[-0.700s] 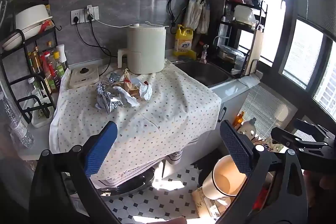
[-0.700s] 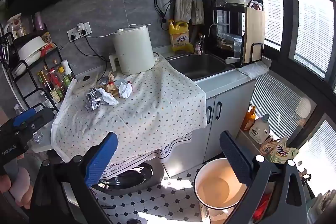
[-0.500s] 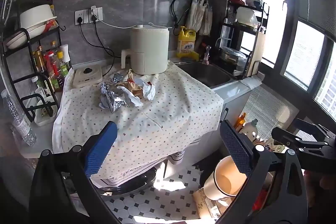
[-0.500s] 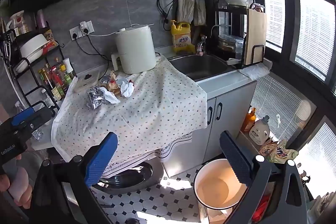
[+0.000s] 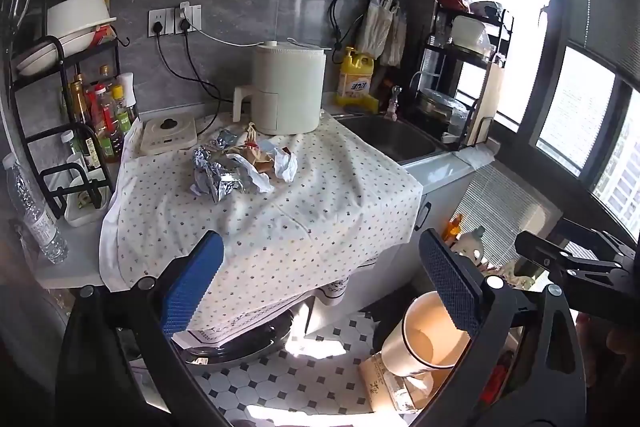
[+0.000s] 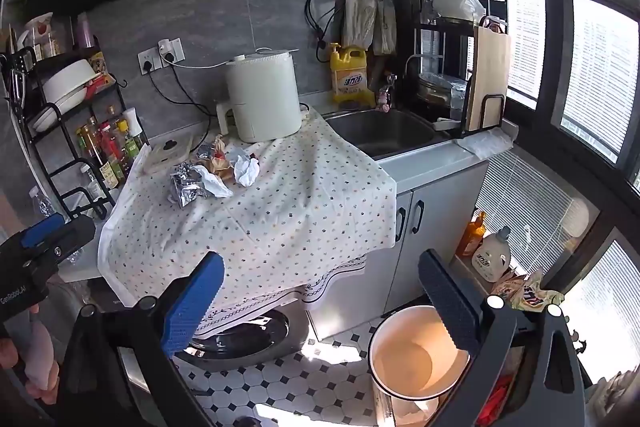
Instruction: Collect trash
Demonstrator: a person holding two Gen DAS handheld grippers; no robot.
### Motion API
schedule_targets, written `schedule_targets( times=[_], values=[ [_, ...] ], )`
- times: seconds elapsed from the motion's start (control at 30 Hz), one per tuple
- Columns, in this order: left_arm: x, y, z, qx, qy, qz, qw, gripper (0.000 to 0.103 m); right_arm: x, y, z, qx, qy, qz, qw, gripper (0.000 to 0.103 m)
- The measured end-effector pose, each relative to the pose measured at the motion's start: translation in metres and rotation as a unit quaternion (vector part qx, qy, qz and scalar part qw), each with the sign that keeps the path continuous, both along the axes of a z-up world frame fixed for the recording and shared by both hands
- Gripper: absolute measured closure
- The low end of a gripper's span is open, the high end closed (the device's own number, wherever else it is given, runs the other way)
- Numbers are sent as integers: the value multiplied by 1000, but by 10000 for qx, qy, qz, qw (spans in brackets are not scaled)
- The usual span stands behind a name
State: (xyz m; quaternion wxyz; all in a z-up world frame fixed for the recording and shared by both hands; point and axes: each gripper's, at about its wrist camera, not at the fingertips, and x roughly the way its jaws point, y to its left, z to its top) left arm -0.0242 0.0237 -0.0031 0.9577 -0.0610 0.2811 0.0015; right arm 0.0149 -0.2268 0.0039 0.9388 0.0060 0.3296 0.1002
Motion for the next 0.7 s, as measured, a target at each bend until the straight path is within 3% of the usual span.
schedule_targets(
  times=[0.7],
  values=[
    [-24,-10,-2,-8,-58,-19,10000,6,-15,-8,3,64,-48,19,10000,8]
  ],
)
